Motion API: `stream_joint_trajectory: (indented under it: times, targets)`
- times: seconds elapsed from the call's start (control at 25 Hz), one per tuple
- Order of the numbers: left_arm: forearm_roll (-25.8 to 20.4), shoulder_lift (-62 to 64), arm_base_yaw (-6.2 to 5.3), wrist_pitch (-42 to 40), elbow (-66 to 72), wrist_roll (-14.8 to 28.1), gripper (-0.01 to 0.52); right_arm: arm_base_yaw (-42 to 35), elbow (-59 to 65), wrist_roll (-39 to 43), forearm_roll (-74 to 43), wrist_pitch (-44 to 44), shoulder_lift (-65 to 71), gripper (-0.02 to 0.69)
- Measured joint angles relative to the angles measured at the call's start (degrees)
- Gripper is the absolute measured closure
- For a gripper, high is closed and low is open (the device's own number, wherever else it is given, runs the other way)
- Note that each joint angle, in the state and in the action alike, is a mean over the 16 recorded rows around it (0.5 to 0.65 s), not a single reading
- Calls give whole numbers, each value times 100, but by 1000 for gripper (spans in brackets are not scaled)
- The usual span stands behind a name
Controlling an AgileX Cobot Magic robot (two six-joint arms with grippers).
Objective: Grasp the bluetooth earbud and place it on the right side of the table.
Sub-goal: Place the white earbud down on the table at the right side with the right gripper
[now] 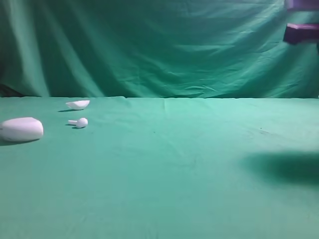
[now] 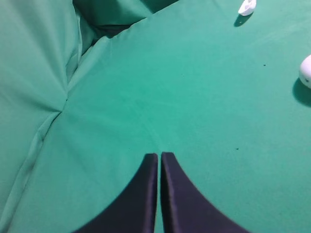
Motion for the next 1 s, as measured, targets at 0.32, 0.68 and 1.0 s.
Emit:
stream_joint_trajectory:
  times: [0.32, 0.68, 1.0]
  targets:
    - [0, 0, 0, 0, 0, 0, 514, -135, 527, 9, 32, -894, 483, 569]
    - [0, 0, 0, 0, 0, 0, 514, -142, 528, -8, 34, -1051, 611, 419]
    - [0, 0, 0, 0, 0, 0, 514, -146, 526, -38, 91, -591, -474, 345]
